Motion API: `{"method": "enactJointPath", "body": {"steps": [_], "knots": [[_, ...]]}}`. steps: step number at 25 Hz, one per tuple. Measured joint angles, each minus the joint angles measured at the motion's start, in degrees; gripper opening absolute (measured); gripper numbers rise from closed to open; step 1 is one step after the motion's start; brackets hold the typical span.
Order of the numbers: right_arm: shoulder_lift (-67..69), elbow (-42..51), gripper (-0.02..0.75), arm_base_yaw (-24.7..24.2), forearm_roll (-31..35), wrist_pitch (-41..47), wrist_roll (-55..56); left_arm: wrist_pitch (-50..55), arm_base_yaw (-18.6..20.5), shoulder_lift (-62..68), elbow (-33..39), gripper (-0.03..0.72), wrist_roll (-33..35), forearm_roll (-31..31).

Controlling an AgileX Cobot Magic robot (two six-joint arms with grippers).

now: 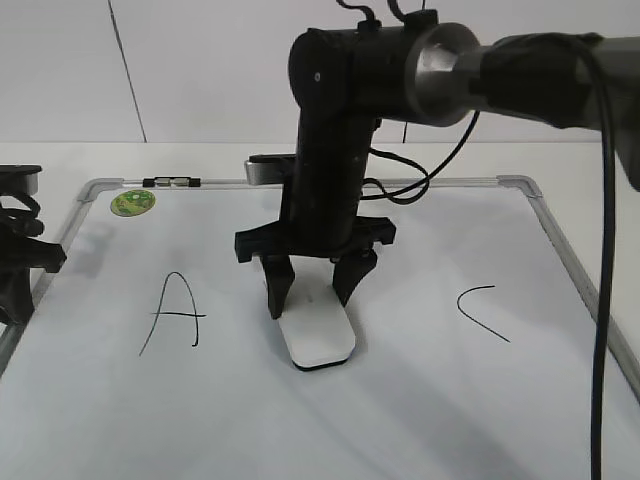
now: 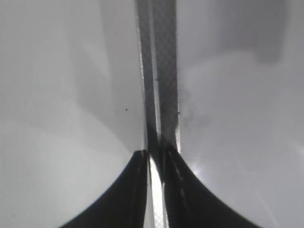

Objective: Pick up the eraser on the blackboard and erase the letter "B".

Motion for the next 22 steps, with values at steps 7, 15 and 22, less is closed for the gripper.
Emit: {"method": "enactJointPath", "body": {"steps": [7,15,22], "knots": [[0.13,-0.37,0.517,-5.9,-1.06,-1.88,0.0,0.19,0.0,0.0,0.0,0.099,0.0,0.1],[0.13,-0.56,0.517,-11.27,-2.59,-2.48,0.0,0.34,0.0,0.0,0.0,0.099,0.0,0.1],[0.13,-0.56,0.517,-12.41,-4.57,-2.71,0.0,0.56,0.0,0.0,0.0,0.099,0.0,0.1]]}}
